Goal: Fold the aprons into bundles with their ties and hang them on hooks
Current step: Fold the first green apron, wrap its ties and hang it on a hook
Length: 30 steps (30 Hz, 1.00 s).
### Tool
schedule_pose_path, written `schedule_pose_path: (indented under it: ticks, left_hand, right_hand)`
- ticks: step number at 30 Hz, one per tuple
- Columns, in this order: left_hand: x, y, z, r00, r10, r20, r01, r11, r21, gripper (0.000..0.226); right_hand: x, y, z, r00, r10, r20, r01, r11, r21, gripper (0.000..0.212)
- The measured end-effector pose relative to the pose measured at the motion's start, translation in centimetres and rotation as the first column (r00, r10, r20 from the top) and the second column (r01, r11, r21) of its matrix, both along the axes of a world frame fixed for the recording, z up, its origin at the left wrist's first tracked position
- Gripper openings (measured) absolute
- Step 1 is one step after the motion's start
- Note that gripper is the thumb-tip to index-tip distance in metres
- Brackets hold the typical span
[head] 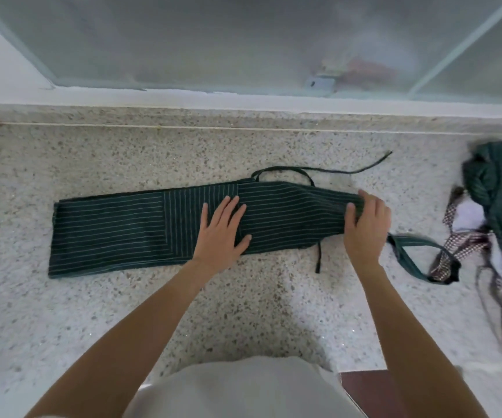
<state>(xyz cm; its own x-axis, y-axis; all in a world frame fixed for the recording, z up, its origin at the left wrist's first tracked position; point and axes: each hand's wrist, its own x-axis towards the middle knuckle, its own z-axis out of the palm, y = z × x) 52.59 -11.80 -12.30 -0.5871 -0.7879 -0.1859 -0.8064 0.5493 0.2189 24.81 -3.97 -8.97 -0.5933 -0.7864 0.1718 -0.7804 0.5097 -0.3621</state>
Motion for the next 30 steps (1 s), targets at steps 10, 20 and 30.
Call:
schedule_pose_path:
  ticks: [10,20,30]
  left_hand:
    - [-2.1,0.4,-1.7,0.984,-0.044,0.171,0.025,0.993,0.112,0.09]
    - [-1.6,0.4,-1.6,0.987,-0.056,0.153,0.039,0.993,0.114,0.094]
    - [-4.2,1.1,-2.6,0.993,-0.037,0.108,0.035,0.999,0.017,0.073]
  right_hand:
    - [-5.0,-0.3,-1.2,0.962,-0.147,0.23,0.074,0.951,0.299,0.026]
    - [-5.3,0.3,-3.0,0.992,-0.049,-0.118,0.089,0.93,0.357,0.04]
    - [8.9,-0.4,-5.2,0.88,0.448,0.154,-0.472,0.796,0.379,0.059]
